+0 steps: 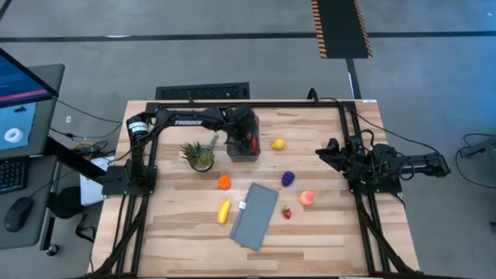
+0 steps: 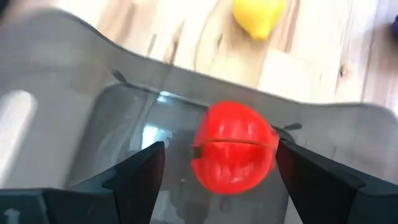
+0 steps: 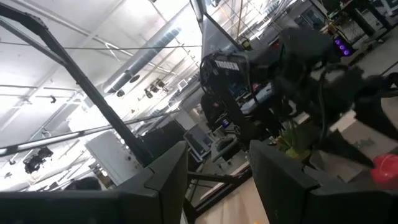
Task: Pick and placing Produce into tupperware
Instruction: Put the yellow lemon into the black bin
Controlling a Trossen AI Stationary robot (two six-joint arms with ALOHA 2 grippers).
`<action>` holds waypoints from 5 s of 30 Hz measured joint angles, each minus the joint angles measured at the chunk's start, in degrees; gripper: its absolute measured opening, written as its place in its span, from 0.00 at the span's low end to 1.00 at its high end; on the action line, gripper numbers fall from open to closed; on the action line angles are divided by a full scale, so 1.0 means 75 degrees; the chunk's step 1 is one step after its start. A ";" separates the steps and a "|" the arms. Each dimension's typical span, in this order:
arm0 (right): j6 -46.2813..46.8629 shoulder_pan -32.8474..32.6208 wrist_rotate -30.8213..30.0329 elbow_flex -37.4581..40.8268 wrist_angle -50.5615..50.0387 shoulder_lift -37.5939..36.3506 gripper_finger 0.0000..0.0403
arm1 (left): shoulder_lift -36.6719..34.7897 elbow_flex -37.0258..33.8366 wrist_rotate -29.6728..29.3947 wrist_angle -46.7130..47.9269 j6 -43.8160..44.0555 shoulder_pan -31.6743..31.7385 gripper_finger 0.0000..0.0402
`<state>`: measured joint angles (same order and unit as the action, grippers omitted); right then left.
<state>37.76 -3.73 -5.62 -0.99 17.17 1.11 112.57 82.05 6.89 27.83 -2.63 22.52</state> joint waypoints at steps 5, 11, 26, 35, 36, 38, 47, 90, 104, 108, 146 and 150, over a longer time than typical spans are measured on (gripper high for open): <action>0.0126 0.0000 0.0142 0.0000 -0.0003 -0.0001 0.49 | 0.0000 0.0879 0.0161 0.0779 -0.0323 0.0050 0.74; 0.0161 -0.0003 0.0179 0.0000 -0.0003 0.0002 0.49 | 0.0000 0.1640 0.0285 0.1729 -0.0569 0.0050 0.74; 0.0113 -0.0003 0.0182 0.0000 -0.0002 0.0001 0.49 | -0.0352 0.1875 0.0443 0.2514 -0.0505 -0.0037 0.73; 0.0113 -0.0003 0.0255 0.0000 -0.0130 0.0000 0.49 | -0.1491 0.1473 0.0314 0.2835 -0.0293 -0.0285 0.73; 0.0130 -0.0003 0.0255 0.0000 -0.0211 0.0001 0.49 | -0.1688 0.1305 0.0217 0.2832 -0.0222 -0.0347 0.73; 0.0188 -0.0003 0.0253 0.0000 -0.0324 0.0002 0.49 | -0.2152 0.0862 0.0070 0.2788 -0.0071 -0.0475 0.73; 0.0551 0.0016 0.0144 0.0000 -0.0405 0.0000 0.49 | -0.4863 -0.1727 -0.1155 0.1319 0.1366 -0.1572 0.73; -0.3220 0.2110 0.0121 -0.2635 -0.3940 0.5047 0.66 | -0.8084 -0.4732 -0.7823 0.0800 0.5716 -0.6458 0.73; -0.5729 0.4006 0.2103 -0.5074 -0.4802 0.8545 0.67 | -0.8081 -0.4731 -0.9393 0.2109 0.7928 -0.7994 0.73; -0.6451 0.4380 0.2561 -0.5665 -0.5327 0.9337 0.67 | -0.8081 -0.4729 -0.9869 0.2428 0.8520 -0.8475 0.73; -0.8699 0.4363 0.2494 -0.7755 -0.6524 1.2641 0.67 | -0.8058 -0.4726 -1.0217 0.3224 0.9745 -0.9013 0.73; -0.8701 0.4320 0.2366 -0.7758 -0.6297 1.2732 0.67 | -0.8058 -0.4726 -1.0220 0.3235 0.9747 -0.9013 0.73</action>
<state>-27.50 28.67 12.13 -59.18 -30.06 96.61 52.14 46.61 -69.76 52.10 70.48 -45.08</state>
